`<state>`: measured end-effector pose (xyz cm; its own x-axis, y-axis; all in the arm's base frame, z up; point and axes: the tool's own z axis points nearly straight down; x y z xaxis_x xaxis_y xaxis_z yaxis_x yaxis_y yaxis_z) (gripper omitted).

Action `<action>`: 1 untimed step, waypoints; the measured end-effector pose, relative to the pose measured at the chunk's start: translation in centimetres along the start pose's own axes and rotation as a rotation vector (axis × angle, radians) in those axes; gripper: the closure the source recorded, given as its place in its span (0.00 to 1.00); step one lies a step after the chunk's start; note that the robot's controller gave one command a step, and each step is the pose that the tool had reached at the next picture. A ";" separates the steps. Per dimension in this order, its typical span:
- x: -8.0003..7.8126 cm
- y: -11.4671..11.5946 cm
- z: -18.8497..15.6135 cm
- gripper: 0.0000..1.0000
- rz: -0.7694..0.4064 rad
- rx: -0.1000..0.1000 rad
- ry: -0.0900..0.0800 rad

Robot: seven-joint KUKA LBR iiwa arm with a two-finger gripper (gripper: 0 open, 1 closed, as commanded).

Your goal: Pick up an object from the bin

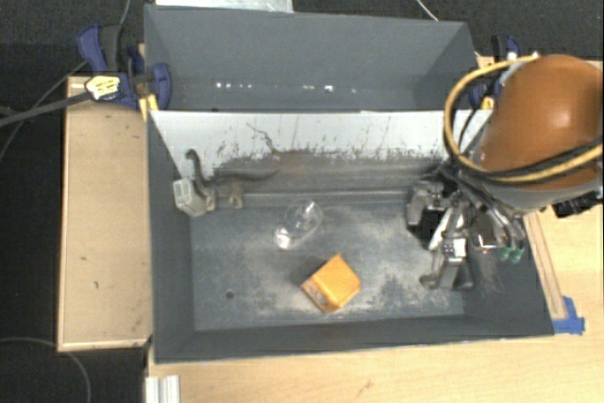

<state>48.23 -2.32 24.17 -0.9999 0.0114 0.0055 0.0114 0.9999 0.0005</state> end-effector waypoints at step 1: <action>-0.1 0.0 -0.4 0.00 -0.001 0.000 -0.008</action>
Offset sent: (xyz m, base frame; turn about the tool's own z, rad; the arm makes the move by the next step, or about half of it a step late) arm 0.0277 0.0486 -0.0902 -0.1687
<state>48.37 -2.32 24.58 -0.9999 0.0102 -0.0030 0.0102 0.9999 0.0000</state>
